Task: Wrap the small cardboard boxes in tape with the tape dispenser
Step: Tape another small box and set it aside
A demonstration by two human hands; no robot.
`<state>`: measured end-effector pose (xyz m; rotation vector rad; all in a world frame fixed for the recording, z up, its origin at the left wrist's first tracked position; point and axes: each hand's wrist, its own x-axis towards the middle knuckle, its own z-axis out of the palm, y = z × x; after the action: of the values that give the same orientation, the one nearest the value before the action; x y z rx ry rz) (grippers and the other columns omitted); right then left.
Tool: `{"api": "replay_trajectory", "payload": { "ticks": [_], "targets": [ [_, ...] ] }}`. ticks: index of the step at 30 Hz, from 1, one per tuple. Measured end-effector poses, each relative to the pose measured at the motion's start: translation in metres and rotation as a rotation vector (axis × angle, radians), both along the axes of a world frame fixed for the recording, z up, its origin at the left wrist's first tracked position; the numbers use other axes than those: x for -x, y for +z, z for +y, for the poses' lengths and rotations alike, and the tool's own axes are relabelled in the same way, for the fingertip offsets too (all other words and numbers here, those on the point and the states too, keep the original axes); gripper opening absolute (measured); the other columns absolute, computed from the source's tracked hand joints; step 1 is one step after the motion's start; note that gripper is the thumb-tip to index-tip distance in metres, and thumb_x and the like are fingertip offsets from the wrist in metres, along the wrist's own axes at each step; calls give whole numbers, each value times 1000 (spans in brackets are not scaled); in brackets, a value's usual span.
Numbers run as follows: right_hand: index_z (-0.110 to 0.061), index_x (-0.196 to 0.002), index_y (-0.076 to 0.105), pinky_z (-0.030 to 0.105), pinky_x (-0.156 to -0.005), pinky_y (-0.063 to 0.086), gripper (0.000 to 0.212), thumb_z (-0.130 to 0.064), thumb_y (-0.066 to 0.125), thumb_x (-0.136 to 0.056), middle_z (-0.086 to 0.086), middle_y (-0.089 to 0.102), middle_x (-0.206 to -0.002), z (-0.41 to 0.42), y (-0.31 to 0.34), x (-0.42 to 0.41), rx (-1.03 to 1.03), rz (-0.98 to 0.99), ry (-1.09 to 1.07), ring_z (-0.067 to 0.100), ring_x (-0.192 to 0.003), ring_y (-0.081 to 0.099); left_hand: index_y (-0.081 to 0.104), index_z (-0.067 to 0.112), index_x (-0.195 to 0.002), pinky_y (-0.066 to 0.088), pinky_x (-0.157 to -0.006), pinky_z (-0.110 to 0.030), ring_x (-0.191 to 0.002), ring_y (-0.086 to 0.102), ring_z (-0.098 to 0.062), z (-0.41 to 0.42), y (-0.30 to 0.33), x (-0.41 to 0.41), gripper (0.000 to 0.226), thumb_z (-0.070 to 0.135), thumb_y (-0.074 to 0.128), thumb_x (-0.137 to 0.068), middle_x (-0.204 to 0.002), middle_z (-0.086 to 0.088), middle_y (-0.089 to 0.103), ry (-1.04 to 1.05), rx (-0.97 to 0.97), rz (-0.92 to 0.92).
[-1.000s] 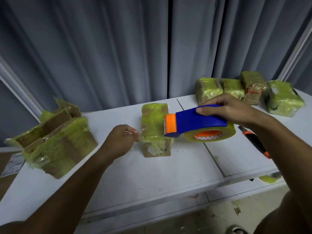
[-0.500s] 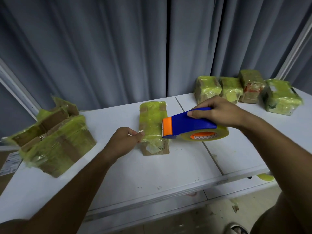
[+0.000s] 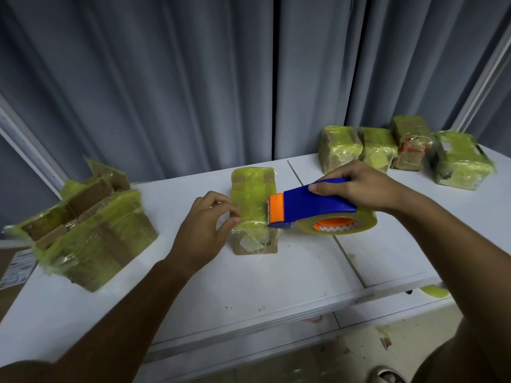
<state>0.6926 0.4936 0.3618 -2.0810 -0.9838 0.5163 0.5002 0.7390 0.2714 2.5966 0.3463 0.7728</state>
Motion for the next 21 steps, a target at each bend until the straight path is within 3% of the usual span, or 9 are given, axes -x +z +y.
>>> {"api": "replay_trajectory", "payload": {
  "ticks": [3, 11, 17, 21],
  "targets": [
    [-23, -103, 77, 20, -65, 54, 30, -48, 65, -92, -12, 78, -84, -3, 1, -1, 9, 1, 1, 6, -78, 73, 78, 19, -99, 50, -81, -20, -92, 59, -5, 8, -6, 5, 16, 27, 70, -88, -101, 10, 67, -101, -34, -91],
    [-22, -103, 78, 27, -72, 58, 32, -50, 67, -90, -10, 78, -88, -1, -4, -1, -1, 21, 15, 10, -83, 74, 79, 9, -96, 50, -82, -11, -83, 63, -2, 12, -26, 5, 20, 6, 81, -76, -92, -2, 73, -110, -54, -235],
    [-24, -102, 79, 26, -72, 57, 30, -49, 66, -92, -10, 78, -87, 0, -7, 1, -12, 12, 2, 9, -81, 74, 78, 11, -96, 46, -73, -5, -76, 58, -2, 16, -22, 2, 25, 27, 79, -77, -88, 0, 71, -97, -29, -143],
    [-23, -98, 80, 23, -69, 53, 27, -46, 67, -93, -10, 78, -82, -1, -7, 3, -31, 25, -9, 6, -76, 73, 71, 17, -92, 46, -69, -18, -80, 51, -6, 11, -17, -1, 39, 54, 70, -81, -89, 9, 60, -39, -118, -53]
  ]
}}
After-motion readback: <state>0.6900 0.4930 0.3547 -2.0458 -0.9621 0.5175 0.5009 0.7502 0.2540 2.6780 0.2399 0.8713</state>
